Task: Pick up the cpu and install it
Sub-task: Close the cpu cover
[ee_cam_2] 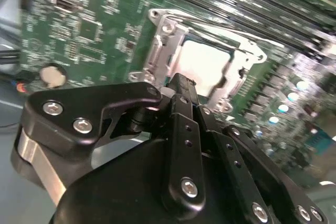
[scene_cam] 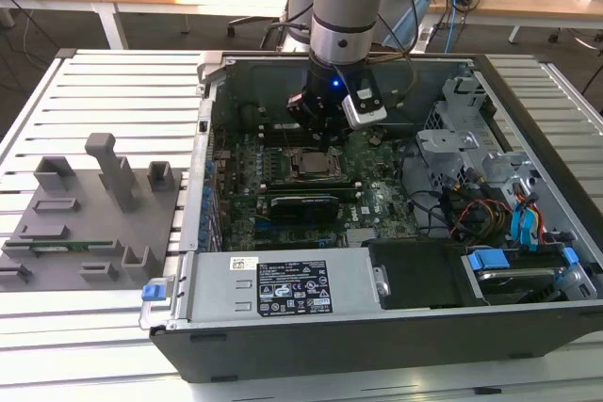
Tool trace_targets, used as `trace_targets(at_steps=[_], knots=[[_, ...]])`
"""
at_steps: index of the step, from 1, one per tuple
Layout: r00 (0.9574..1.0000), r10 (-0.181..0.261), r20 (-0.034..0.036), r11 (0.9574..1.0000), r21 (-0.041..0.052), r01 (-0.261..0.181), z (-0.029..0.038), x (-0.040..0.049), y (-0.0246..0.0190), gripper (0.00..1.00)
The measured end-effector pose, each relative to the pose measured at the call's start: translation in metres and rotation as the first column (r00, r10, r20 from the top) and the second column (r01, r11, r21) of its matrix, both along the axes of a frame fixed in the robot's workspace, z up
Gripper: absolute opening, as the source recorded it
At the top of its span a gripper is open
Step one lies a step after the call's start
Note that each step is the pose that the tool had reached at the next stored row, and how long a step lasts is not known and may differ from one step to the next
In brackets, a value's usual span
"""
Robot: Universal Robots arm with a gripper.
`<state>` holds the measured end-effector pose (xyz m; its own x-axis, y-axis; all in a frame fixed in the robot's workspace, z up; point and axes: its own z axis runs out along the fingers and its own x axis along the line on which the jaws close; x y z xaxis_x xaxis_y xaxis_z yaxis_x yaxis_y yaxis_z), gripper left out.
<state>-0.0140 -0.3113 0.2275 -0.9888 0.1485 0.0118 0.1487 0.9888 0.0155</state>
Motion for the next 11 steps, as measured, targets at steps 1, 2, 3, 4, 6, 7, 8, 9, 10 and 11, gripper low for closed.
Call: trace_targets(at_steps=[1, 2, 3, 4, 6, 7, 8, 9, 10, 11], knots=[[1.0, 0.0, -0.0004, 1.0, 0.0, 0.0, 0.0, 0.0, 0.0, 0.11], [1.0, 0.0, -0.0006, 1.0, 0.0, 0.0, 0.0, -0.0001, 0.0, 0.11], [1.0, 0.0, -0.0008, 1.0, 0.0, 0.0, 0.0, 0.0, 0.0, 0.11], [1.0, 0.0, -0.0008, 1.0, 0.0, 0.0, 0.0, 0.0, 0.0, 0.11], [1.0, 0.0, -0.0006, 1.0, -0.0002, 0.0, -0.0005, 0.0, 0.0, 0.11], [1.0, 0.0, -0.0007, 1.0, -0.0008, 0.0, -0.001, -0.0001, -0.0004, 0.11], [1.0, 0.0, -0.0008, 1.0, -0.0009, 0.0, -0.0014, -0.0001, -0.0009, 0.11], [1.0, 0.0, -0.0009, 1.0, -0.0008, 0.0, -0.0024, -0.0001, -0.0018, 0.11], [1.0, 0.0, -0.0012, 1.0, -0.001, 0.0, -0.0034, -0.0002, -0.0032, 0.11], [1.0, 0.0, -0.0013, 1.0, -0.001, 0.0, -0.004, -0.0003, -0.0041, 0.11]])
